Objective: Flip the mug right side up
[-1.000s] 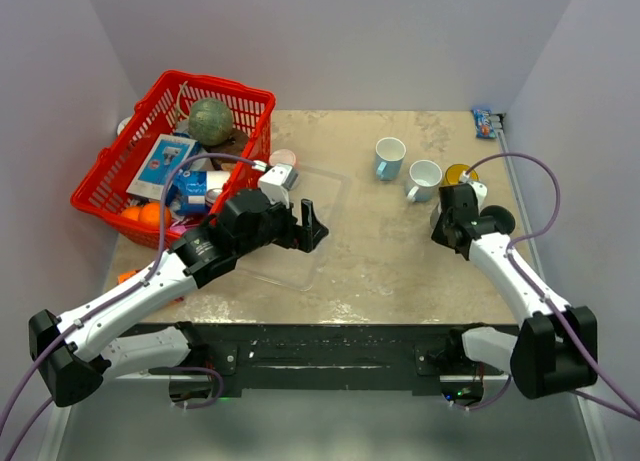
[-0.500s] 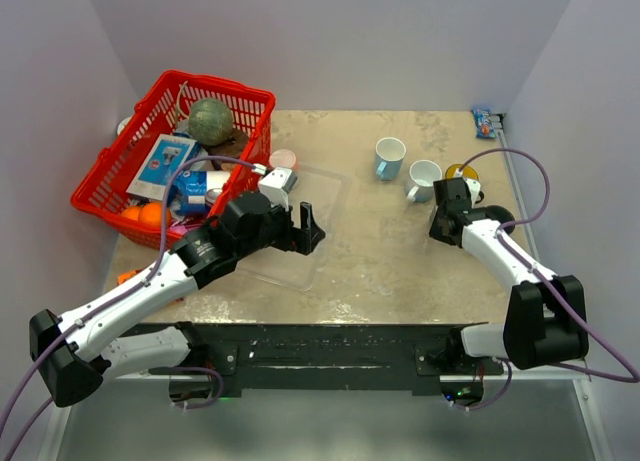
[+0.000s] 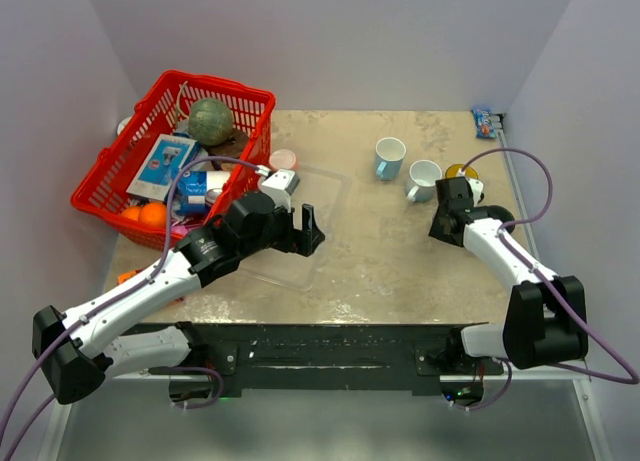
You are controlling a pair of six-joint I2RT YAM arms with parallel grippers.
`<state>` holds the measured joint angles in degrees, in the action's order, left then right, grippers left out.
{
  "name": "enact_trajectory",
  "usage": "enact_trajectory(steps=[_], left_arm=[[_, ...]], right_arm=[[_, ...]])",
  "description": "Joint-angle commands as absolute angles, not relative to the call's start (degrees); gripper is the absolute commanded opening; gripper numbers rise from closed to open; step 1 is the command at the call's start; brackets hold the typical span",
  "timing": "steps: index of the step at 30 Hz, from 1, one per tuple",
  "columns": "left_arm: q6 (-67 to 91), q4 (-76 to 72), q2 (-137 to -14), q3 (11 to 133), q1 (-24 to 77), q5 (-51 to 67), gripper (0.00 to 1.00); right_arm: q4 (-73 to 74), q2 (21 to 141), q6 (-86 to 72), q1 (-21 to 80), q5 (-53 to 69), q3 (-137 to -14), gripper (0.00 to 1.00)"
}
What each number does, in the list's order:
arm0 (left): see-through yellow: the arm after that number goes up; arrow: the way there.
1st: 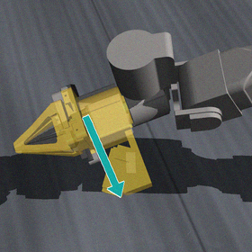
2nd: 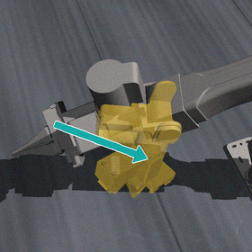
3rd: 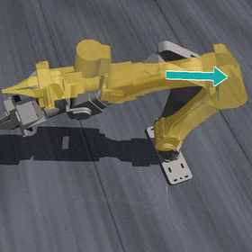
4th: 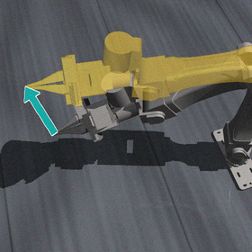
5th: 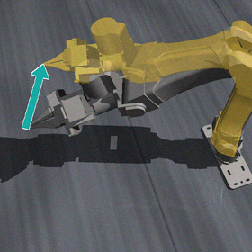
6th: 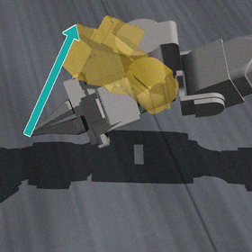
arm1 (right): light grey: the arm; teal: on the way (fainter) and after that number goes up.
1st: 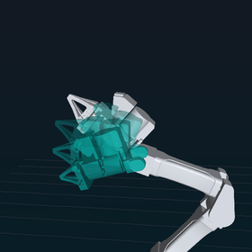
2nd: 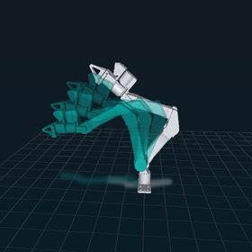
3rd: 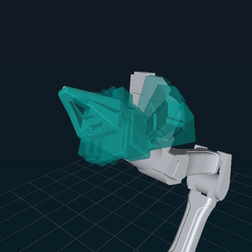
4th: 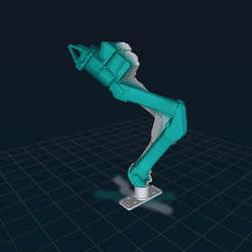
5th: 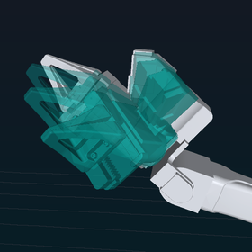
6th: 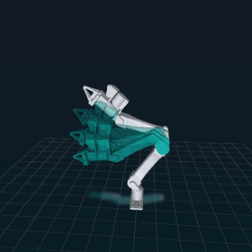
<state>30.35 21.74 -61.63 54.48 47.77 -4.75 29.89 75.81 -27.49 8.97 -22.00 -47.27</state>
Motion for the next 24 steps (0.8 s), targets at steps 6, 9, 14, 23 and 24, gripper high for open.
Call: enact_trajectory(steps=[6,9,14,23,24], left_arm=[[28.31,23.55,-61.96,56.59,47.73,-9.3,0.91],[26.46,25.92,-62.14,58.61,47.81,-14.13,0.91],[23.3,30.05,-63.45,60.47,47.73,-22.83,0.92],[19.87,38.58,-73.91,61.52,47.55,-37.7,0.97],[19.6,38.93,-74.96,61.52,47.46,-38.92,0.98]], right_arm=[[30.32,73.48,-27.69,8.61,-23.38,-50.18,0.63],[31.2,71.9,-27.69,8.53,-22.85,-50.88,0.69],[33.31,68.74,-27.6,8.61,-22.68,-52.12,0.77],[36.39,60.3,-27.16,8.53,-22.24,-54.84,0.99],[36.65,59.77,-26.98,8.53,-21.8,-55.19,0.99]])
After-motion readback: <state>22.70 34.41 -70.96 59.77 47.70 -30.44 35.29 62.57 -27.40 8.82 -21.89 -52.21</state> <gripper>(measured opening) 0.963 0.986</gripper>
